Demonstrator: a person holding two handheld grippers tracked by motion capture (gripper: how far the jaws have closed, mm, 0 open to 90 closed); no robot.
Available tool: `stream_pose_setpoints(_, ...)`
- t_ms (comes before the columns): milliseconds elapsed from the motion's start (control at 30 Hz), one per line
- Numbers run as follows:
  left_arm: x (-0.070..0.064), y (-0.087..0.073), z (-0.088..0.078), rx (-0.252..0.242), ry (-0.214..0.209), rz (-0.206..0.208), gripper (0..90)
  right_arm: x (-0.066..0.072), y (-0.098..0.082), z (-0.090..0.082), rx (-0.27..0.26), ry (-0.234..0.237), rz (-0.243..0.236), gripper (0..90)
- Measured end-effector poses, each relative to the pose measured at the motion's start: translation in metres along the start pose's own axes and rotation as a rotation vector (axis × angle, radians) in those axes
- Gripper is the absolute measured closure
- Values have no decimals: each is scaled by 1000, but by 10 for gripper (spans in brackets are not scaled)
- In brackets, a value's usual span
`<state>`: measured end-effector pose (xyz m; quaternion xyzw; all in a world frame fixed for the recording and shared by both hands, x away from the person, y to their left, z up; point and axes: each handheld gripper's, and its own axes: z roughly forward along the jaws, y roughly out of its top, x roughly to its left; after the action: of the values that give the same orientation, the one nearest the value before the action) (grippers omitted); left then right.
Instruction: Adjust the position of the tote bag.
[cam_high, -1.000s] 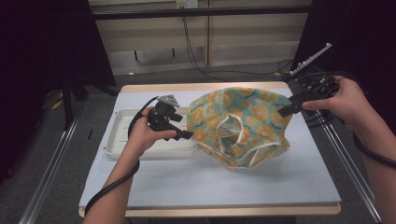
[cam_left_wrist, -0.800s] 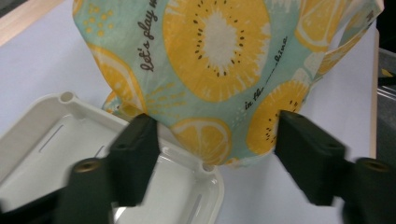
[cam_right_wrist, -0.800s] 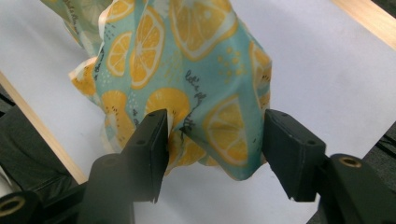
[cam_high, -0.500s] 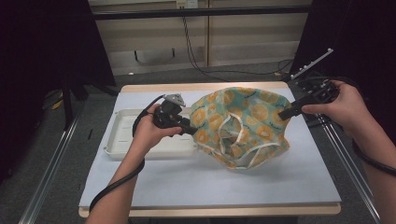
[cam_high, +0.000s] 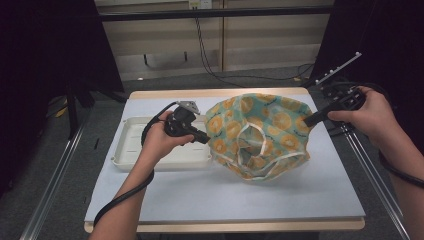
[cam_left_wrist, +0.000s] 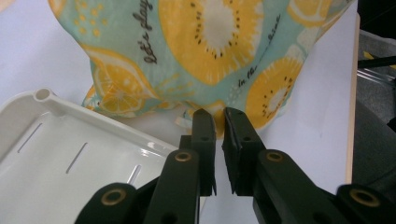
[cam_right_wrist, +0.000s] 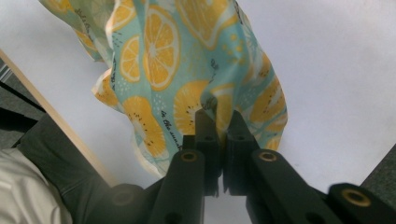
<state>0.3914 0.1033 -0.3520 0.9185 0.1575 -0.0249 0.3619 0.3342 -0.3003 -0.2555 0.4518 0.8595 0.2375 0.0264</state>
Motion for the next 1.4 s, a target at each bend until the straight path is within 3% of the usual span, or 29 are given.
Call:
stream_pose_setpoints(133, 0, 0, -1, -7, 14, 21, 749, -8, -1, -6, -2, -23, 12, 889)
stream_pose_setpoints(233, -2, 1, -1, -13, 26, 38, 625, -10, -1, -9, -5, -31, 27, 889)
stream_pose_setpoints(300, -3, 4, 0, -2, 47, 62, 475, -11, 0, -10, -8, -46, 13, 889)
stream_pose_setpoints(400, -6, 6, 4, -18, 52, 58, 374, -13, 0, -10, -17, -59, 23, 889)
stream_pose_setpoints(633, 0, 5, 14, -2, 50, 70, 387, -16, -2, -10, -22, -72, 16, 887)
stream_pose_setpoints(667, 1, 5, 13, 5, 49, 85, 406, -16, -3, -9, -24, -68, 6, 867)
stream_pose_setpoints(700, 0, 4, 14, -12, 37, 68, 417, -15, -3, -9, -28, -64, 3, 847)
stream_pose_setpoints(767, -2, 4, 12, -16, 34, 75, 415, -13, -4, -9, -36, -52, -6, 834)
stream_pose_setpoints(833, -3, 6, 8, 3, 24, 75, 413, -7, -6, -8, -30, -58, -18, 783)
stream_pose_setpoints(1100, -9, 8, 0, 10, 39, 76, 422, 6, -17, -10, -35, -21, -23, 616)
stream_pose_setpoints(1400, -10, 8, 0, 28, 40, 74, 429, 15, -33, -5, -21, -11, -40, 541)
